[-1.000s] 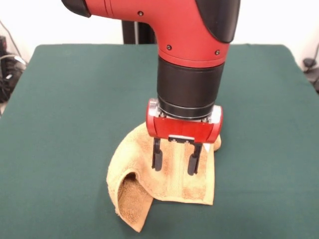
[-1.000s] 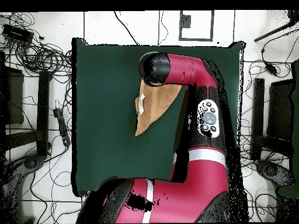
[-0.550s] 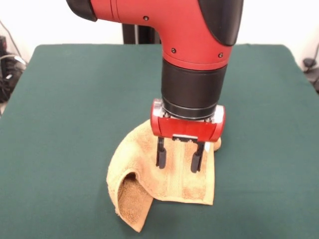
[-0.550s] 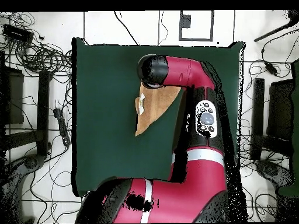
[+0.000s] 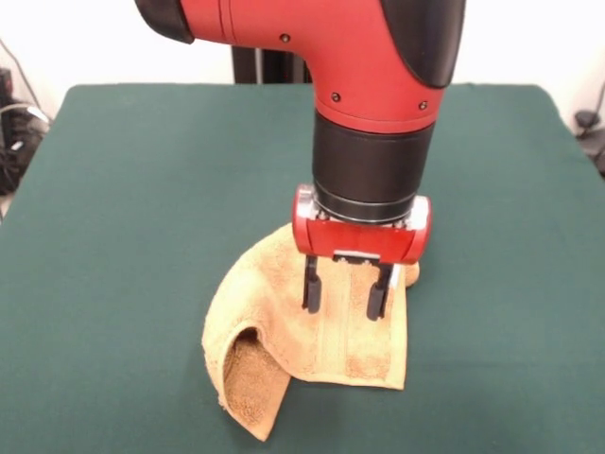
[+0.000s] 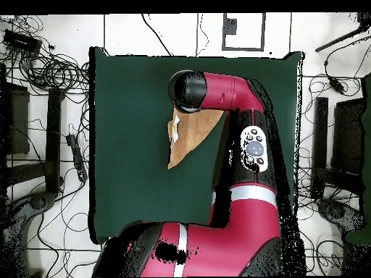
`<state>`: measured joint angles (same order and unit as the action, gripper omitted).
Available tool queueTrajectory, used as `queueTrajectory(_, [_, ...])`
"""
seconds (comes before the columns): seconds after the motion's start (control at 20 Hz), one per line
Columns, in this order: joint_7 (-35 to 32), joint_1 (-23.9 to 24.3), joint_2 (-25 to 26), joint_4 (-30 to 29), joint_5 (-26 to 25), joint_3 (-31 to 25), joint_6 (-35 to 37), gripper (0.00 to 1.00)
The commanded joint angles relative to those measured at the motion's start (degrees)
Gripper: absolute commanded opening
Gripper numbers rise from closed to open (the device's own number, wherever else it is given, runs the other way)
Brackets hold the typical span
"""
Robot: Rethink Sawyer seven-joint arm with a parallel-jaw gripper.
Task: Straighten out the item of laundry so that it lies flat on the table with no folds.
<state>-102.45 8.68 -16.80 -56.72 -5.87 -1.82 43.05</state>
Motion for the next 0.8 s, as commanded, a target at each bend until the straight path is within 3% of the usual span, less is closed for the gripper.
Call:
queueTrajectory(0.05, [-6.5, -2.7, -1.9, -11.0, 2.8, -4.5, 4.0, 1.00])
queueTrajectory(0.8, [-8.3, -3.7, -3.1, -13.5, 3.9, -3.5, 3.1, 1.00])
